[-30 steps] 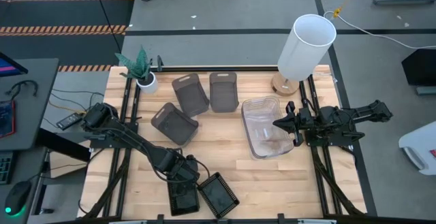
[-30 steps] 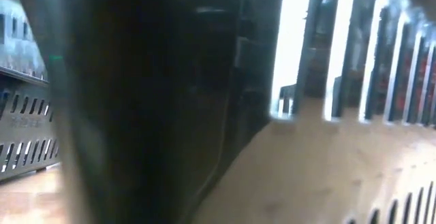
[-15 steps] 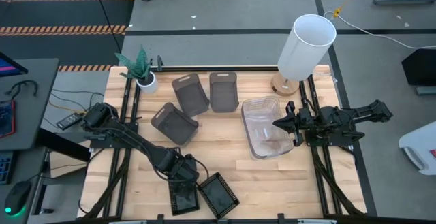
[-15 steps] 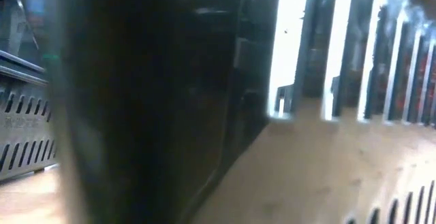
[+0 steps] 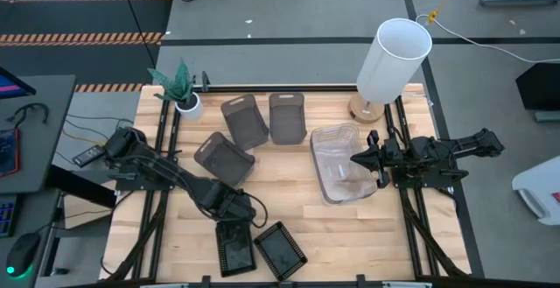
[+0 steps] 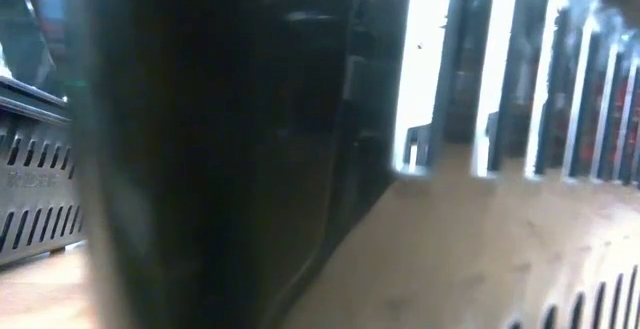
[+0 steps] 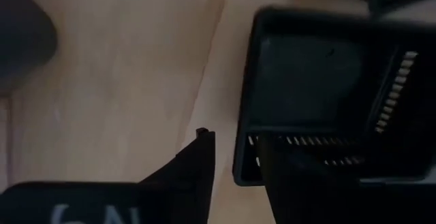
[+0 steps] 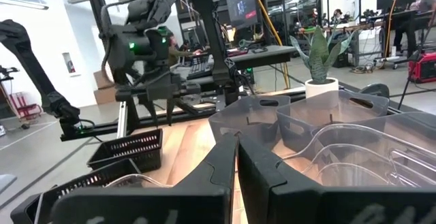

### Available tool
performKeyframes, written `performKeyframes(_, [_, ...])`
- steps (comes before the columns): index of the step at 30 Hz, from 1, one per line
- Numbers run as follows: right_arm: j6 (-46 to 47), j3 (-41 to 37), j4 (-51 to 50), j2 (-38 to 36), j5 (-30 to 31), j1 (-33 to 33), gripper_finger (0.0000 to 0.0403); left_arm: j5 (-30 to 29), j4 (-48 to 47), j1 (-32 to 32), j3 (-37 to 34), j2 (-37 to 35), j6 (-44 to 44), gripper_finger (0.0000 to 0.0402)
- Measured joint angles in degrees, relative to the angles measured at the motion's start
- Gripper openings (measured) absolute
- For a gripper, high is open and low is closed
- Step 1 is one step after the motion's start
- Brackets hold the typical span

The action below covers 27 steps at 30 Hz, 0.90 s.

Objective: Stack baskets by color
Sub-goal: Stack the right black bin on the black bins

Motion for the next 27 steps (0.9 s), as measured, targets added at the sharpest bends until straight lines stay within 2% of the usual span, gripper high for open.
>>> performKeyframes(4, [0.0,0.0,0.0,0.0,0.0,0.0,0.0022,-0.2,2.2,1.2,0.0,-1.1,-4.6,0.0117])
performKeyframes(7, [0.0,0.0,0.0,0.0,0.0,0.0,0.0022,-0.2,7.3,1.5,0.0,-1.2,-7.3,0.0117])
performKeyframes(11, [0.0,0.0,0.0,0.0,0.0,0.0,0.0022,-0.9,13.4,1.8,0.0,-1.1,-9.6,0.0117])
performKeyframes(16, [0.0,0.0,0.0,0.0,0.0,0.0,0.0022,-3.8,14.5,1.9,0.0,-1.1,-13.2,0.0117])
performKeyframes(21, [0.0,0.0,0.0,0.0,0.0,0.0,0.0022,-4.0,20.6,1.9,0.0,-1.1,-14.4,0.0116])
performKeyframes(27, [0.0,0.0,0.0,0.0,0.0,0.0,0.0022,-4.3,19.3,1.7,4.5,2.9,-14.3,0.0116])
